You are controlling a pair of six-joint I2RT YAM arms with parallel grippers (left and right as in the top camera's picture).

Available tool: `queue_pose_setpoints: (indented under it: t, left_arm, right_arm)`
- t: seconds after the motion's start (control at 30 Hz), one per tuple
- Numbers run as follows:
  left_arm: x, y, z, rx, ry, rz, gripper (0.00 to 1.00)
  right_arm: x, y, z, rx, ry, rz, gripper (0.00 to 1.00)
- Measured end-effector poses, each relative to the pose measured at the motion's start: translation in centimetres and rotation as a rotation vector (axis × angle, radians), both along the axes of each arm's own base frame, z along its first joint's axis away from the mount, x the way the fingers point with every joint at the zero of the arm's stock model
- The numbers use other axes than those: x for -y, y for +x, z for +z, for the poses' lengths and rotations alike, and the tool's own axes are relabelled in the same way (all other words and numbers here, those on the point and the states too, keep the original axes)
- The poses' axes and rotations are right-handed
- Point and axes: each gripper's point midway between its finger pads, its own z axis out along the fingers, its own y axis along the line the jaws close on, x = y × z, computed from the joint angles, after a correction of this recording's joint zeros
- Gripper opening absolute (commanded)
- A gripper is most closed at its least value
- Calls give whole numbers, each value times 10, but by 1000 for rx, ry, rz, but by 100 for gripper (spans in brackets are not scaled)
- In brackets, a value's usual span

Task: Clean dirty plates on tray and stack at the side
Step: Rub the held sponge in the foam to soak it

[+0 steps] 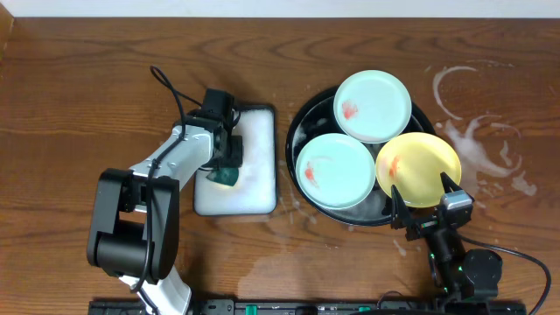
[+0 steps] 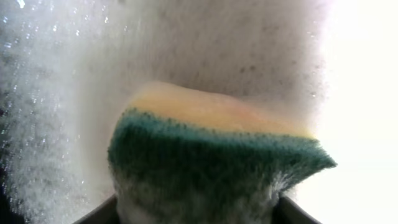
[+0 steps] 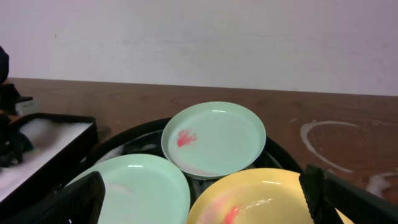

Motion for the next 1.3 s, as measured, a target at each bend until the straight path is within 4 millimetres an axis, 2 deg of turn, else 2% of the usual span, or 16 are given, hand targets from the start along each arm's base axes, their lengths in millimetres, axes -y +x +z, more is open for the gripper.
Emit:
queue_pose_setpoints:
  t: [0.03,0.07,0.17,0.2,0.23,0.27,0.3,0.37,0.63,0.77,0.83,0.93,1.3]
  left_arm:
    - [0,-1,0,-3,1,-1,13]
    - [0,-1,0,-5,0,-4,8]
    - [0,-1,0,-6,0,-1,8]
    - [0,-2,0,-7,0,1,11]
    - [0,-2,0,-7,0,1,24]
    - [0,-2,0,-7,1,0,59]
    - [0,-2,0,-7,1,0,77]
    - [0,-2,-1,-10,1,1,86]
    - [-3,-14,-1,-57,11,1,87]
    - [-4,-22,7,-70,14,1,87]
    - [-5,-23,15,-61,12,1,75]
    - [-5,-25,21,-57,11,-2,66]
    - [-4,-32,20,-86,4,-1,67]
  right_arm:
    - [0,0,0,1,0,0,99]
    - [0,0,0,0,0,0,99]
    - [0,0,0,0,0,0,99]
    - [0,0,0,0,0,0,99]
    - [0,0,0,0,0,0,99]
    - [0,0,0,1,0,0,99]
    - [0,0,0,0,0,0,99]
    - [0,0,0,0,0,0,99]
    - [0,0,0,1,0,0,99]
    - [0,0,0,0,0,0,99]
    - [0,0,0,1,0,0,99]
    - [0,0,0,1,0,0,99]
    - [0,0,0,1,0,0,99]
